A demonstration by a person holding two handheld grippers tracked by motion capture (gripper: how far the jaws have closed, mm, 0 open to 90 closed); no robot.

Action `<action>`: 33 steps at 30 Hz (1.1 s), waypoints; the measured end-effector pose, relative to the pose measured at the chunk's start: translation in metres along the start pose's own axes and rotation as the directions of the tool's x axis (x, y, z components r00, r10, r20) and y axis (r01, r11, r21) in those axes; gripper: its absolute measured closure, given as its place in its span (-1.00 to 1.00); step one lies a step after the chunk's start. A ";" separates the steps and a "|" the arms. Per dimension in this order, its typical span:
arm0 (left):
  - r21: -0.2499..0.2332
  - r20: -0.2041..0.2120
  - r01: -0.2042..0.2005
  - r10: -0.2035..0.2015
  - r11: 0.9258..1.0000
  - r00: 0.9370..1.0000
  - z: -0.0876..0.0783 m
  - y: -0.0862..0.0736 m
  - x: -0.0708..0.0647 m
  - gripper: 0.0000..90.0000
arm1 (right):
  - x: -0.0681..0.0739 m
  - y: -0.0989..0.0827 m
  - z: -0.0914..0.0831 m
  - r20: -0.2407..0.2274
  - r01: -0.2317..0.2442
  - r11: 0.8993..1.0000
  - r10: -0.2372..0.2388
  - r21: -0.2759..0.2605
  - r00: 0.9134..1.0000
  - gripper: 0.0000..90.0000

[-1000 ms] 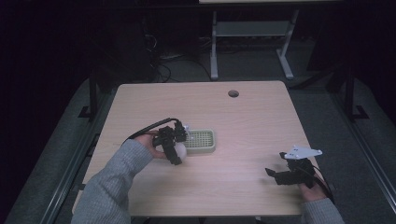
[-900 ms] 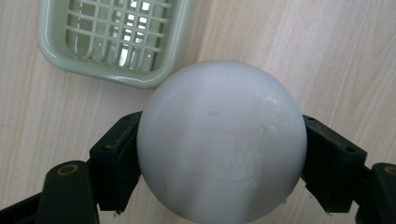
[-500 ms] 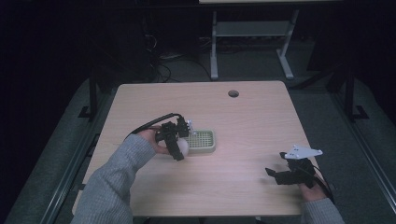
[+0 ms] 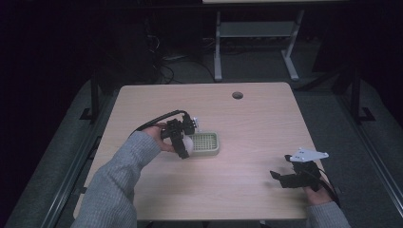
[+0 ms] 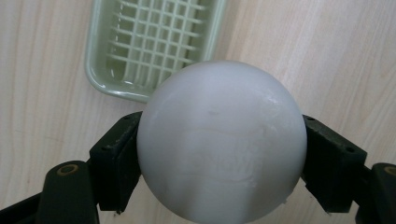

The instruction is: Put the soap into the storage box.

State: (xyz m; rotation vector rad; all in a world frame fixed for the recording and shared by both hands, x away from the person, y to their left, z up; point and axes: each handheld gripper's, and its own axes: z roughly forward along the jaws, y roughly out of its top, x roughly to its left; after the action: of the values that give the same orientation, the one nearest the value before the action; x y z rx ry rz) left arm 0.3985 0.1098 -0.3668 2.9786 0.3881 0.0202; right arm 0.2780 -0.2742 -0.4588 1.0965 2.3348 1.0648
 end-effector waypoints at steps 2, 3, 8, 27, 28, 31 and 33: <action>0.002 -0.003 -0.004 0.004 1.000 1.000 0.000 0.002 0.001 -0.50 | 0.000 0.000 0.000 -0.001 -0.001 1.000 0.001 0.000 1.000 -0.69; 0.006 -0.005 -0.004 0.004 1.000 1.000 0.000 0.004 0.002 -0.50 | 0.000 0.000 0.000 -0.001 -0.001 1.000 0.001 0.000 1.000 -0.69; 0.017 -0.004 0.000 0.000 1.000 1.000 0.000 0.009 0.006 -0.50 | 0.000 0.000 0.000 -0.001 -0.006 1.000 0.006 -0.003 1.000 -0.69; 0.025 -0.007 -0.007 0.008 1.000 1.000 0.003 0.028 0.016 -0.50 | 0.000 0.000 -0.001 -0.001 -0.006 1.000 0.006 -0.009 1.000 -0.69; 0.021 -0.008 -0.007 0.007 1.000 1.000 0.003 0.029 0.016 -0.50 | -0.001 0.000 -0.001 0.000 -0.006 1.000 0.006 -0.013 1.000 -0.69; 0.014 -0.008 -0.011 0.011 1.000 1.000 0.003 0.032 0.016 -0.50 | -0.001 0.000 -0.001 0.000 -0.006 1.000 0.006 -0.013 1.000 -0.69; 0.017 -0.007 -0.006 0.006 1.000 1.000 0.005 0.034 0.017 -0.50 | -0.001 0.000 -0.001 0.000 -0.006 1.000 0.006 -0.013 1.000 -0.69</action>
State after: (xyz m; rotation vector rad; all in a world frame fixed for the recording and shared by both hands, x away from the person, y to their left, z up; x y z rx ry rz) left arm 0.4235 0.0809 -0.3669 2.9973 0.3822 0.0280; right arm 0.2780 -0.2749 -0.4579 1.0994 2.3229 1.0808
